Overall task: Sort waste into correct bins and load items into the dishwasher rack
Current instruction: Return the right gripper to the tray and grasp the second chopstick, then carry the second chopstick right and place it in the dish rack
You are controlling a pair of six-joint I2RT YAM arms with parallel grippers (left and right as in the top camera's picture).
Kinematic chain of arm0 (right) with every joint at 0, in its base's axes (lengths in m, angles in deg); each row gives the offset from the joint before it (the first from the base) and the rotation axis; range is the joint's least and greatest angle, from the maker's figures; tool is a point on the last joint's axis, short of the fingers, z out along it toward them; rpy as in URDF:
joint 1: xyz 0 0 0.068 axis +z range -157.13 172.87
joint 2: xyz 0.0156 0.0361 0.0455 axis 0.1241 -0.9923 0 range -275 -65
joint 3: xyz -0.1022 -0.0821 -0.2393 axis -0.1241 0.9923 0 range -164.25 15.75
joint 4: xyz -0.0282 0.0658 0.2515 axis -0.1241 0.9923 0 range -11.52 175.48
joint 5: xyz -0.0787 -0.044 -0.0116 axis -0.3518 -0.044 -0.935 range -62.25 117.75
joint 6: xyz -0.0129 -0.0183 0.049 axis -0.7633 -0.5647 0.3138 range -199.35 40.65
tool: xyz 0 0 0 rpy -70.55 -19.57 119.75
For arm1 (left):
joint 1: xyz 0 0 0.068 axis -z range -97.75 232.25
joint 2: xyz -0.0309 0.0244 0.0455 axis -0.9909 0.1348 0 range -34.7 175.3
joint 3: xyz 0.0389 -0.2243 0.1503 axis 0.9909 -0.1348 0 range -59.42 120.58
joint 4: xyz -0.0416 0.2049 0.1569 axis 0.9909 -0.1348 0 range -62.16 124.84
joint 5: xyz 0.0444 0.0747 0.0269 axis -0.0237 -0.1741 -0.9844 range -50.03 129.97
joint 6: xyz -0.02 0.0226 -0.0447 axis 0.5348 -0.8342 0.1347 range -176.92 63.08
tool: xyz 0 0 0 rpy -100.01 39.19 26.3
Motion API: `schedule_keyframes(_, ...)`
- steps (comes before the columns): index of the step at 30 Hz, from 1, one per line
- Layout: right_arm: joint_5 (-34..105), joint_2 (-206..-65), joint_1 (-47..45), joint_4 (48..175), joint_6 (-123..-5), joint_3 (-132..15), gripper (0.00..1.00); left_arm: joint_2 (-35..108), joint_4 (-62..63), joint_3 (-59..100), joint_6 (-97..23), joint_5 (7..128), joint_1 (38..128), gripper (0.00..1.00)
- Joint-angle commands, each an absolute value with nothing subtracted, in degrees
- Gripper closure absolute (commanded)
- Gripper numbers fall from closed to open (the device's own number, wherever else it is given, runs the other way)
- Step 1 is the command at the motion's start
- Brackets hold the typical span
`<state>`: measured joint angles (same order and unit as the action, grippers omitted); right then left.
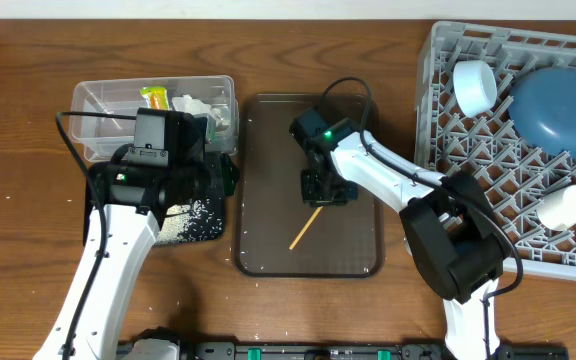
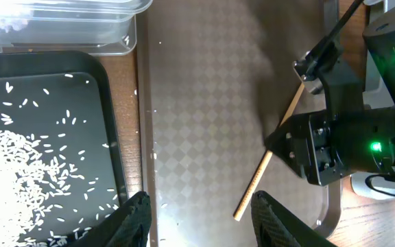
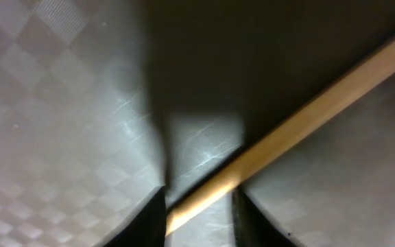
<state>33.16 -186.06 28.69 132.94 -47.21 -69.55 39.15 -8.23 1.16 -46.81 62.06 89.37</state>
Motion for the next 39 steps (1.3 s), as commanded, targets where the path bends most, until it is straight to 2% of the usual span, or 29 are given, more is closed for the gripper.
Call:
schedule_keyframes(1,30.93,-188.64,27.07,132.70,-46.60,-69.41,0.91,39.04,-8.23,1.58,-47.14,61.73,89.06,0.50)
schedule_keyframes(3,30.93,-188.44,25.45,133.24,-47.13,-70.42,0.99,39.04,-8.23,1.58,-47.14,61.75,89.06,0.50)
schedule_keyframes(9,30.89,-184.64,19.07,137.46,-55.85,-77.72,0.99,39.04,-8.23,1.58,-47.14,61.75,89.06,0.50)
schedule_keyframes(14,30.95,-177.38,11.20,144.59,-69.53,-87.14,0.99,39.04,-8.21,1.58,-47.14,61.73,89.06,0.50)
schedule_keyframes(18,30.93,-172.68,5.65,147.76,-75.26,-90.24,0.99,39.04,-8.21,1.58,-47.16,61.73,89.06,0.50)
schedule_keyframes(27,30.78,-172.86,-4.38,150.47,-76.02,-86.97,0.99,39.04,-8.21,1.58,-47.14,61.73,89.06,0.50)
schedule_keyframes(39,30.76,-175.65,-5.83,138.34,-76.02,-73.37,0.99,39.04,-8.21,1.58,-47.16,61.73,89.06,0.50)
